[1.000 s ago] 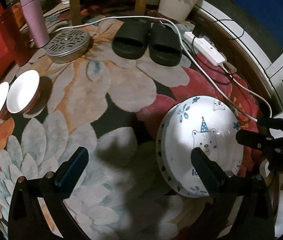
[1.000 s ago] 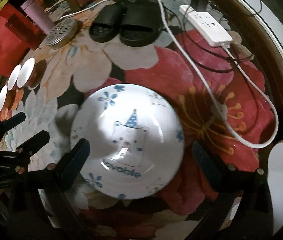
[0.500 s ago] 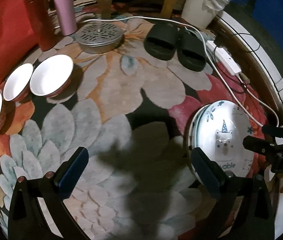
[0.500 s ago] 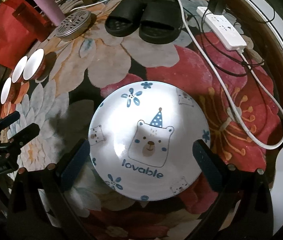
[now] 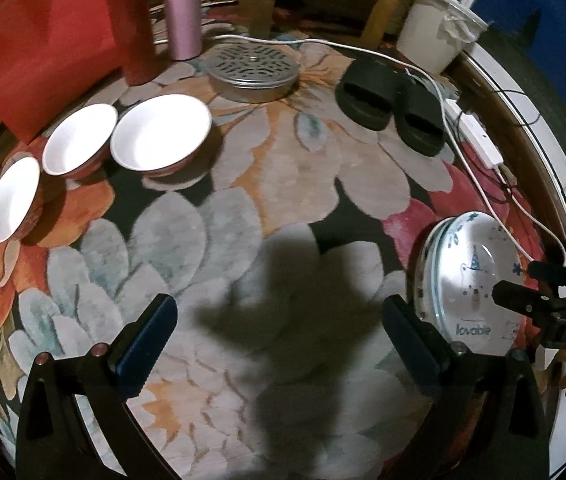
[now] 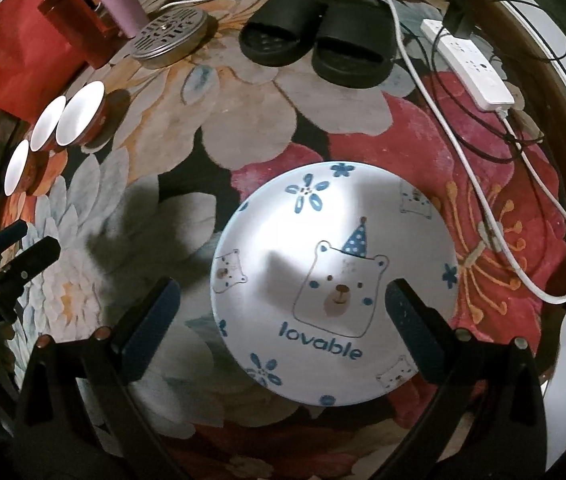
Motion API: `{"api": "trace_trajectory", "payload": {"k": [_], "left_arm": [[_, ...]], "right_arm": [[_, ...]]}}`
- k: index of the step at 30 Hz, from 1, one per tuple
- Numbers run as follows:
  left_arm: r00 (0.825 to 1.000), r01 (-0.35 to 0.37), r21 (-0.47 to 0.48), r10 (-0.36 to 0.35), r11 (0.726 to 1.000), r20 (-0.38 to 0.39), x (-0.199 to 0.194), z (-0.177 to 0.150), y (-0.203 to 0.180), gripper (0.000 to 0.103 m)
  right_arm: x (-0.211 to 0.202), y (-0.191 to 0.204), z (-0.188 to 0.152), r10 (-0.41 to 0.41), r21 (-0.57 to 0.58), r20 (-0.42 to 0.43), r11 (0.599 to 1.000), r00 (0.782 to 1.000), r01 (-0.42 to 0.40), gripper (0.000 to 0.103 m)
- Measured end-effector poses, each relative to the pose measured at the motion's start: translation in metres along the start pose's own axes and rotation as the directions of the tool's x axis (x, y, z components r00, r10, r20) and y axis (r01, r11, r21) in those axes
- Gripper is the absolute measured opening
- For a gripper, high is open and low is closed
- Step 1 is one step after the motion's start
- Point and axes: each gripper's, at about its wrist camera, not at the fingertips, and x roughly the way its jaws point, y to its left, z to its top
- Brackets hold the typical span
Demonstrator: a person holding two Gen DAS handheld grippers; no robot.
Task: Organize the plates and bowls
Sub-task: 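Move the left tool to the white bowls and grasp a bowl's rim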
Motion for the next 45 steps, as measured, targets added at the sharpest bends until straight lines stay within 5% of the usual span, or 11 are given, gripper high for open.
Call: {"api": "trace_trajectory", "payload": {"k": [26,45], "left_arm": [[0.999,-0.043,-0.164,0.047,0.986,0.021,-0.017,-0.014,0.087,0.102],[0.998,-0.033,-0.31,0.048,0.95,0.042,0.011,-0.001,0.149,0.102]], "right_arm": [[0.012,0.06,0.002,0.013,-0.096,-0.018,0.995,1.0,-0.015,0.103],[0.045,0.085,0.027,0.038,-0.129,-0.027,0.991,0.999,-0.041,0.103]]}}
